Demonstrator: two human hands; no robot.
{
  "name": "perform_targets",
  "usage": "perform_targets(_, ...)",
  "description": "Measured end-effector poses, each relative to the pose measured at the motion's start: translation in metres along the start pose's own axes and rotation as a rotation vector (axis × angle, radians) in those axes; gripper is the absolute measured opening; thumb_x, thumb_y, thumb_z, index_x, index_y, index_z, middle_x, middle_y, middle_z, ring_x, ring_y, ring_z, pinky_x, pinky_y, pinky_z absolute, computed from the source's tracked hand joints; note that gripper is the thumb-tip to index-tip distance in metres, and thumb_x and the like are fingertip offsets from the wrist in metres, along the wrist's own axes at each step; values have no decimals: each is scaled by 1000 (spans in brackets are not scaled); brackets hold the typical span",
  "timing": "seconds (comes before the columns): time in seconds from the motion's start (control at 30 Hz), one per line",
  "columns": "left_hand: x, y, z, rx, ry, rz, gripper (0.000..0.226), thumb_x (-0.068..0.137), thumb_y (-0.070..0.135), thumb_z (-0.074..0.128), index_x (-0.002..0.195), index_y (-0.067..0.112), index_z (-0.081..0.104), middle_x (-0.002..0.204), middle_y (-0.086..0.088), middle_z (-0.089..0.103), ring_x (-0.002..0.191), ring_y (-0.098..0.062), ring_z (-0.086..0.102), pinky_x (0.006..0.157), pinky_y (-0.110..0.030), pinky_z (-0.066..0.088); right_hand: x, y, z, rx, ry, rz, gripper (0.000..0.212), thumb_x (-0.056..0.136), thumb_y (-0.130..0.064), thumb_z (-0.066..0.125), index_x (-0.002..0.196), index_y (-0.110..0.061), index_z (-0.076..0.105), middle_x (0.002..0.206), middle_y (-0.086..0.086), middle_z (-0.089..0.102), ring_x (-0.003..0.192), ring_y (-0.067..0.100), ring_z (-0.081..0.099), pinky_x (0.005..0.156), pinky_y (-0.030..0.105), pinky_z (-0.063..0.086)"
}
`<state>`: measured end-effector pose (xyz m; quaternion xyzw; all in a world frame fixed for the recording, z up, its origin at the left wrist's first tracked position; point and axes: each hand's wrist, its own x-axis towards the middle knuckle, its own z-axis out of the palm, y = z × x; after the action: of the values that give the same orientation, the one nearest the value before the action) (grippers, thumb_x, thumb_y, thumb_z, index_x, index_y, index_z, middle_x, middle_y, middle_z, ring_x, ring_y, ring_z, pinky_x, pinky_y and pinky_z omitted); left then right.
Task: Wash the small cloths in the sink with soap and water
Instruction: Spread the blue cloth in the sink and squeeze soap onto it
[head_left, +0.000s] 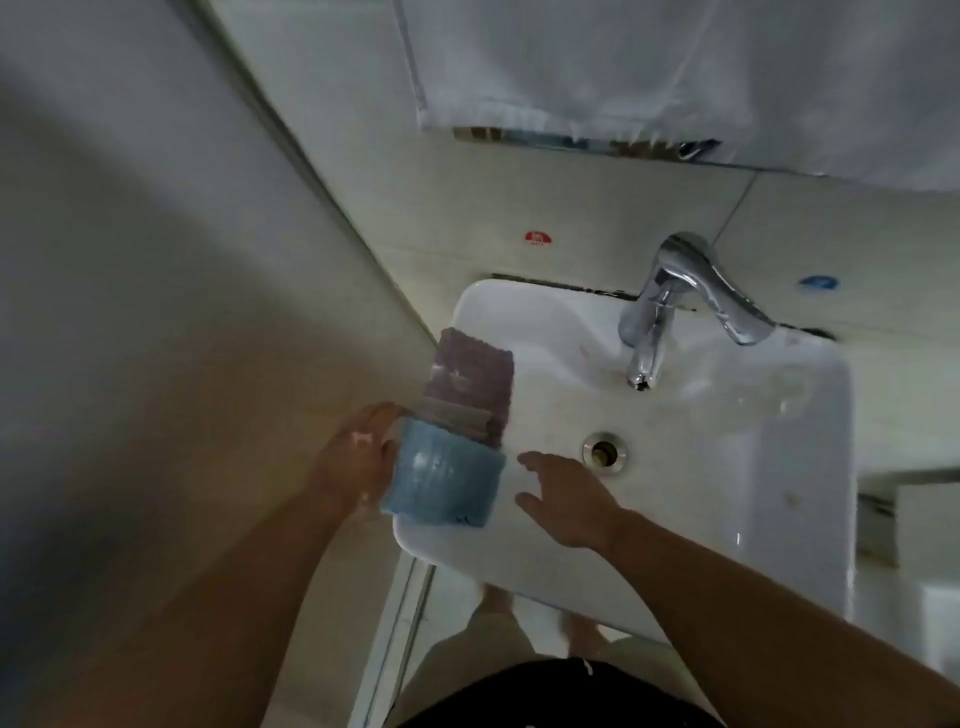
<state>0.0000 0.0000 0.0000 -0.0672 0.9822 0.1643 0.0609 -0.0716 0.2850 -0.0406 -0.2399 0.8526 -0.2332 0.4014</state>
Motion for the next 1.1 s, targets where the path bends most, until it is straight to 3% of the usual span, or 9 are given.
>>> perform_targets(0.17, 9, -10, 8, -122, -112, -123, 39, 97, 13, 59, 136, 17, 59, 133, -3, 63, 122, -27, 58, 103, -33, 42, 42, -36, 16, 128, 78, 43, 54, 97, -28, 57, 148, -21, 42, 144, 7, 51, 129, 27, 51, 109, 37, 41)
perform_targets(0.33, 5, -24, 10, -204, -47, -149, 21, 94, 30, 64, 112, 20, 68, 94, 6, 67, 93, -22, 61, 85, -26, 40, 57, -45, 30, 112, 150, 133, 33, 89, -28, 61, 122, -24, 62, 116, 4, 65, 104, 26, 64, 85, 33, 52)
perform_targets(0.4, 4, -25, 10, -207, -54, -126, 31, 91, 44, 54, 109, 22, 68, 89, 7, 62, 88, -19, 58, 83, -26, 39, 55, -46, 31, 93, 187, 145, 17, 89, -25, 63, 105, -23, 66, 103, 1, 66, 95, 24, 64, 76, 29, 50)
perform_targets(0.53, 5, -23, 10, -284, -56, -125, 15, 95, 21, 64, 109, 17, 66, 106, 2, 61, 97, -18, 58, 86, -25, 39, 44, -45, 30, 109, 227, 187, 6, 90, -21, 61, 88, -24, 65, 90, -4, 64, 84, 19, 62, 75, 33, 55)
perform_targets(0.67, 6, -18, 6, -360, -111, -166, 15, 97, 19, 61, 111, 20, 57, 100, 3, 67, 85, -17, 61, 72, -23, 41, 31, -43, 32, 200, 244, 171, 8, 94, -22, 57, 90, -27, 54, 82, -7, 62, 72, 11, 58, 61, 19, 44)
perform_targets(0.87, 2, -13, -5, -330, -154, -245, 29, 90, 35, 53, 97, 11, 67, 93, -2, 58, 84, -17, 52, 74, -25, 35, 9, -36, 34, 395, 297, 195, 7, 98, -21, 59, 94, -27, 59, 83, -12, 62, 75, 5, 61, 63, 9, 44)
perform_targets(0.93, 1, -10, -16, -376, -136, -286, 15, 93, 28, 61, 86, 15, 63, 82, 2, 58, 75, -14, 52, 63, -23, 34, 1, -36, 30, 489, 350, 190, 13, 97, -22, 61, 86, -29, 63, 80, -12, 65, 74, 4, 61, 61, 9, 45)
perform_targets(1.0, -3, -7, -29, -395, -126, -265, 19, 92, 19, 67, 76, 17, 57, 68, 6, 55, 61, -4, 47, 53, -16, 34, -10, -36, 24, 597, 401, 179, 16, 97, -22, 61, 82, -28, 65, 78, -8, 65, 72, 6, 60, 60, 12, 46)
perform_targets(1.1, -5, 6, -50, -431, -181, -174, 19, 90, 28, 70, 76, 20, 59, 66, 6, 58, 57, -2, 47, 51, -15, 37, -30, -33, 9, 752, 445, 151, 13, 99, -20, 58, 88, -21, 65, 85, -1, 66, 79, 11, 62, 67, 21, 50)
